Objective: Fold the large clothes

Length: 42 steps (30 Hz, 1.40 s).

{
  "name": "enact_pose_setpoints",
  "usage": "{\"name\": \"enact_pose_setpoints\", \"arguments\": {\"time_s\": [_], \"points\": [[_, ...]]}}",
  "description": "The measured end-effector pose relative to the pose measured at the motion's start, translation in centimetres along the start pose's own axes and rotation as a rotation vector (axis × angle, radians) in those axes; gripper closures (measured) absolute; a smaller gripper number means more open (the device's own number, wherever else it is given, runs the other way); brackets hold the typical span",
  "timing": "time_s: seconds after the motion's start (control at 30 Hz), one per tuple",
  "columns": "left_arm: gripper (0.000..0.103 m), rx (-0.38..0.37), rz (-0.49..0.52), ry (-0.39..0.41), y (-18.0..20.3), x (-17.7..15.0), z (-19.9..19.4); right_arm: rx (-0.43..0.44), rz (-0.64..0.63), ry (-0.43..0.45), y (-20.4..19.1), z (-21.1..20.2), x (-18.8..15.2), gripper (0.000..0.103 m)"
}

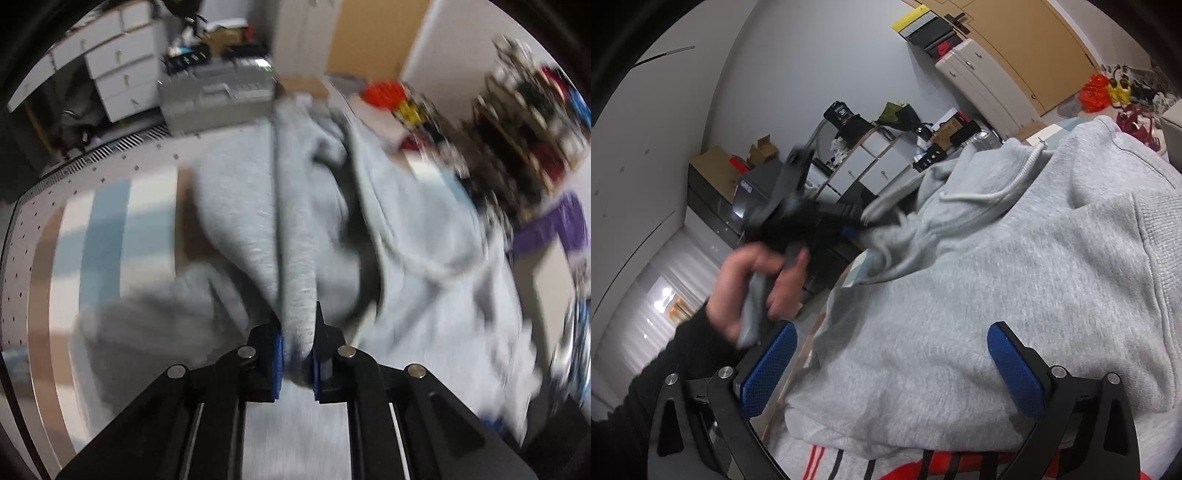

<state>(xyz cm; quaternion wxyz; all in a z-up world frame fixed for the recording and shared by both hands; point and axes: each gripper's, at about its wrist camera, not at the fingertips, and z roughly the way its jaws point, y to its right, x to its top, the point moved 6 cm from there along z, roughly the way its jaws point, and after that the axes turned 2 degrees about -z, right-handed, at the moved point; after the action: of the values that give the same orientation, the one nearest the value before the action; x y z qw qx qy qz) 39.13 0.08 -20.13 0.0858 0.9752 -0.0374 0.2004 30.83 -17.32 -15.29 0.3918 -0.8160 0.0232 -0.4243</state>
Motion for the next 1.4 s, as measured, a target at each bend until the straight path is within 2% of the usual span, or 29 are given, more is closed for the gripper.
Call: {"name": "enact_pose_setpoints", "arguments": {"time_s": [0.1, 0.17, 0.23, 0.27, 0.3, 0.33, 0.4, 0.43, 0.5, 0.6, 0.67, 0.8, 0.83, 0.9, 0.97, 1.0, 1.03, 1.07, 1.13, 1.23, 1.27, 1.4], "points": [[0.096, -0.030, 0.066, -0.066, 1.0, -4.2, 0.3, 0.007, 0.009, 0.003, 0.1, -0.1, 0.0, 0.000], [0.095, -0.020, 0.118, -0.101, 1.6, -5.2, 0.2, 0.007, 0.012, 0.008, 0.1, -0.2, 0.1, 0.000], [0.093, 0.000, 0.117, -0.085, 1.6, -4.2, -0.9, 0.008, 0.020, 0.008, 0.3, -0.3, 0.1, 0.000], [0.090, 0.000, 0.094, -0.052, 1.4, -2.8, -1.6, 0.008, 0.023, 0.006, 0.4, -0.3, 0.1, 0.000], [0.078, 0.011, 0.083, -0.027, 1.3, -1.3, -2.2, 0.009, 0.027, 0.003, 0.4, -0.3, 0.0, 0.000], [0.053, 0.027, 0.083, 0.002, 1.3, 0.0, -2.5, 0.010, 0.029, 0.002, 0.5, -0.3, 0.0, 0.000], [0.025, 0.122, 0.078, 0.088, 0.7, 4.0, -2.7, 0.009, 0.027, 0.001, 0.5, -0.3, 0.0, 0.000], [0.025, 0.155, 0.074, 0.117, 0.5, 5.2, -2.7, 0.010, 0.027, 0.002, 0.4, -0.4, 0.0, 0.000], [0.025, 0.194, 0.063, 0.127, -0.2, 9.0, -1.3, 0.010, 0.029, 0.002, 0.4, -0.4, 0.1, 0.000], [0.025, 0.252, 0.027, 0.093, -1.3, 12.3, 1.8, 0.014, 0.036, 0.004, 0.4, -0.5, 0.0, 0.000], [0.025, 0.301, 0.024, 0.063, -1.5, 12.3, 3.4, 0.020, 0.036, 0.000, 0.2, -0.5, 0.0, 0.000], [0.025, 0.521, 0.069, -0.001, -4.8, 12.4, 6.1, 0.022, 0.028, -0.010, -0.1, -0.3, -0.2, 0.000], [0.025, 0.539, 0.071, 0.003, -5.8, 12.3, 6.1, 0.023, 0.026, -0.013, -0.2, -0.2, -0.3, 0.000], [0.027, 0.468, 0.011, 0.011, -6.9, 12.3, 6.4, 0.026, 0.021, -0.016, -0.5, -0.1, -0.3, 0.000], [0.046, 0.360, -0.073, -0.013, -7.8, 12.2, 6.6, 0.027, 0.010, -0.021, -0.7, 0.1, -0.4, 0.000], [0.072, 0.271, -0.110, -0.028, -8.0, 12.0, 7.0, 0.026, 0.006, -0.024, -0.8, 0.2, -0.4, 0.000], [0.091, 0.210, -0.131, -0.046, -7.6, 12.1, 7.1, 0.025, 0.003, -0.030, -0.9, 0.3, -0.5, 0.000], [0.091, 0.162, -0.143, -0.059, -7.2, 11.9, 7.0, 0.026, 0.001, -0.036, -0.9, 0.4, -0.6, 0.000], [0.094, 0.156, -0.115, -0.067, -6.7, 12.0, 6.7, 0.020, -0.008, -0.042, -1.0, 0.6, -0.7, 0.000], [0.095, 0.241, -0.012, -0.019, -5.2, 12.2, 4.6, 0.015, -0.015, -0.043, -1.1, 0.6, -0.6, 0.000], [0.095, 0.280, 0.010, 0.046, -4.9, 12.6, 3.0, 0.012, -0.016, -0.041, -1.0, 0.6, -0.6, 0.000], [0.095, 0.294, 0.017, 0.259, -3.6, 14.2, -3.4, 0.010, -0.004, -0.038, -0.6, 0.5, -0.5, 0.000]]}}
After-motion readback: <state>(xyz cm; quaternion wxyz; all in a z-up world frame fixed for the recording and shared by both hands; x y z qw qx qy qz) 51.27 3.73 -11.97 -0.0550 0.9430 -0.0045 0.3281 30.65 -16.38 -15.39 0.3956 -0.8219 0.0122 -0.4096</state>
